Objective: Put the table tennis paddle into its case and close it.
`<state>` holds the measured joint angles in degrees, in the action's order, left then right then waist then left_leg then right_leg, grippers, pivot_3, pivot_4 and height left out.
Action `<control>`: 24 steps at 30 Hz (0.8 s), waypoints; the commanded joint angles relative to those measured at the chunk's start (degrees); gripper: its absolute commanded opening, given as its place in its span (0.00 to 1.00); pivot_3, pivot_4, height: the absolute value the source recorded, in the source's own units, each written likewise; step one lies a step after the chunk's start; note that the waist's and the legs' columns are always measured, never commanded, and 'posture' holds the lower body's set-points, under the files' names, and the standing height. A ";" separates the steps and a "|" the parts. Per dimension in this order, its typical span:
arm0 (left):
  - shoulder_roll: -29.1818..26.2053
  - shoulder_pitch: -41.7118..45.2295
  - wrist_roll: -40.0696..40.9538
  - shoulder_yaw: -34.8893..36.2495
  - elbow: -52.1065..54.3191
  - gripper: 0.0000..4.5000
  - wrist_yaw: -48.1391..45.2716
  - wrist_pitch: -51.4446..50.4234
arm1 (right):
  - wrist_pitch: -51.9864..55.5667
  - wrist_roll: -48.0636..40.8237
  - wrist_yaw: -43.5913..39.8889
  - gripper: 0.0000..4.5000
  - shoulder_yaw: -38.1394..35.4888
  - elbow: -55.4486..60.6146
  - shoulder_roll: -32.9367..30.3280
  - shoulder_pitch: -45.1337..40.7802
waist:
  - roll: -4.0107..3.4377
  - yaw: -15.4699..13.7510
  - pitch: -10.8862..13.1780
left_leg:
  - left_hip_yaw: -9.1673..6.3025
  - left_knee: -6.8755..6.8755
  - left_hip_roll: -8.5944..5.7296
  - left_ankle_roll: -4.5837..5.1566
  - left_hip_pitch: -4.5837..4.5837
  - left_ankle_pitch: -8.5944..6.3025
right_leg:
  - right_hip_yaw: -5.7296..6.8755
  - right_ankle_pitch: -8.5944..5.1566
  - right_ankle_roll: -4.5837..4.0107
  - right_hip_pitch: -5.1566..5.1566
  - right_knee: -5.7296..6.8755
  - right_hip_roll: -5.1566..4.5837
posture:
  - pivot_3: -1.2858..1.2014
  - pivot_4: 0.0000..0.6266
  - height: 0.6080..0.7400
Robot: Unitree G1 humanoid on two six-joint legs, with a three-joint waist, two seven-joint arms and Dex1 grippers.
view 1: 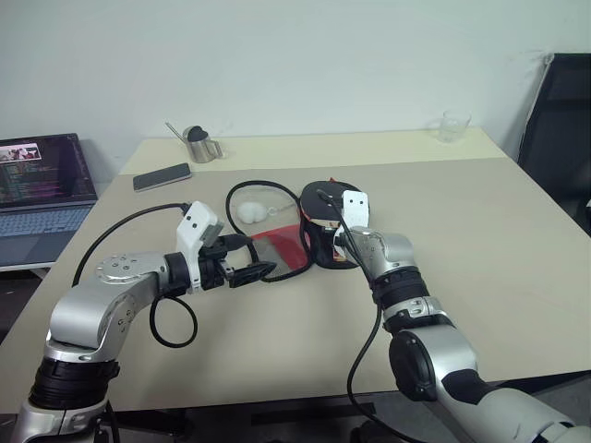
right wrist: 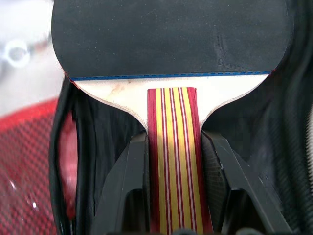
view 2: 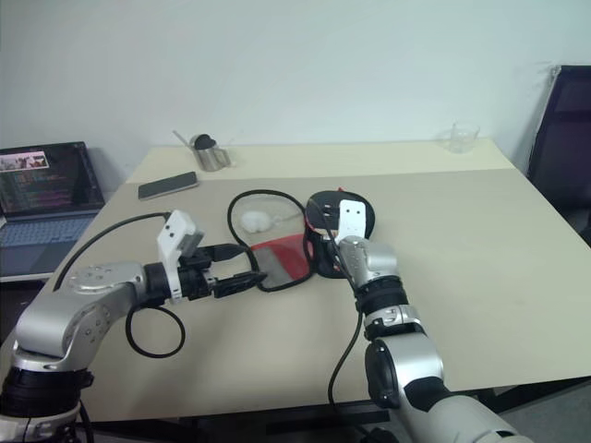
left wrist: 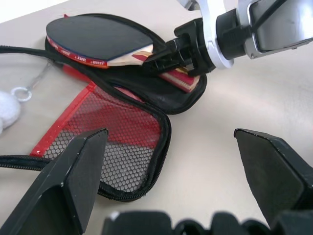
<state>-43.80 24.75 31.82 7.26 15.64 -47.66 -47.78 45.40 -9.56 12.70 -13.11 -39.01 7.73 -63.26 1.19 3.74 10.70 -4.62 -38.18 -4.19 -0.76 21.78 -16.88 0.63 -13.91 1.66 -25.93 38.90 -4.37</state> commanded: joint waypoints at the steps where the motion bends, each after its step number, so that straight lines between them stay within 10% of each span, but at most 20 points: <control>1: -1.40 0.57 1.56 2.32 3.15 1.00 0.46 -0.58 | -1.78 0.16 0.53 0.24 0.85 1.21 0.52 0.25 | 0.00 0.00 0.00 | 0.00 0.00 0.00 0.00 0.00 0.00 | 0.00 0.00 0.00 0.00 0.00 0.00 | 0.52 0.24 1.00; 22: -2.13 1.30 2.31 1.78 2.66 1.00 1.52 -0.11 | -3.25 -0.83 1.78 0.24 0.47 2.61 0.53 2.32 | 0.04 -0.26 -0.03 | 0.00 -0.04 0.00 0.00 0.00 0.00 | 0.00 0.00 0.00 0.01 0.04 0.00 | 0.52 0.24 1.00; 24: -2.27 1.29 2.22 1.79 2.47 1.00 1.47 0.02 | -3.23 -1.16 1.96 0.45 0.21 2.71 0.47 2.33 | 0.04 -0.28 -0.03 | 0.00 -0.05 0.00 0.00 0.00 0.00 | 0.00 0.00 0.00 0.01 0.04 0.00 | 0.52 0.24 1.00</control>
<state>-45.15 25.13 33.82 7.75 17.36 -46.08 -48.52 43.09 -10.18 14.15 -12.34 -38.71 7.80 -61.04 1.23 3.47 10.67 -4.61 -38.23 -4.19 -0.76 21.78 -16.88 0.63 -13.91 1.66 -25.92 38.95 -4.37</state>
